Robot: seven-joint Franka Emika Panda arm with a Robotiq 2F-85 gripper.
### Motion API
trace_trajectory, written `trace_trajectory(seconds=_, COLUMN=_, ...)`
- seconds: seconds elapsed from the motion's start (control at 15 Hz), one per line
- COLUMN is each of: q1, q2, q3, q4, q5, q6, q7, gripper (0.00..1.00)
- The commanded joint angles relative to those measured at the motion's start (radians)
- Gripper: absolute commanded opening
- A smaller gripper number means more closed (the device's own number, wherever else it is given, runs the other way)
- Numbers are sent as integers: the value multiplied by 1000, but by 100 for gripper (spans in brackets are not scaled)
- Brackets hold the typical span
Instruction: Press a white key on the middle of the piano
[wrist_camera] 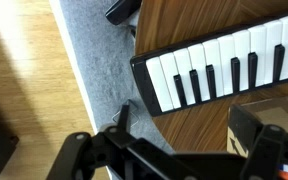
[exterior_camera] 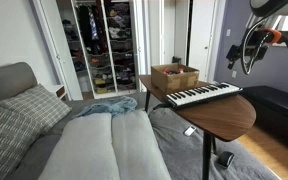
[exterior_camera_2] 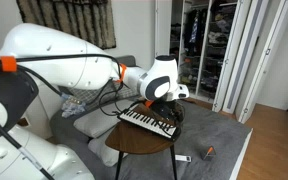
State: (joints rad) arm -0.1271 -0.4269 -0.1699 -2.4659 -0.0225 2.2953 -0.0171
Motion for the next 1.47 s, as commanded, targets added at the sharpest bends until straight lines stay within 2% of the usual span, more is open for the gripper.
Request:
trace_trajectory(seconds=0.0, q1=-10, q2=1, q3=9, q4=2, q5=5, q6=-3, q7=-4, gripper=100)
trace_trajectory(seconds=1.27, q1=-10, q2=1, q3=9, q4=2, q5=5, q6=-3, q7=-4, gripper=100)
trace_trajectory(seconds=1.4, q1=6, q2=10, q3=15, q4=5, q5=11, q6=-11, q7=-20, gripper=100)
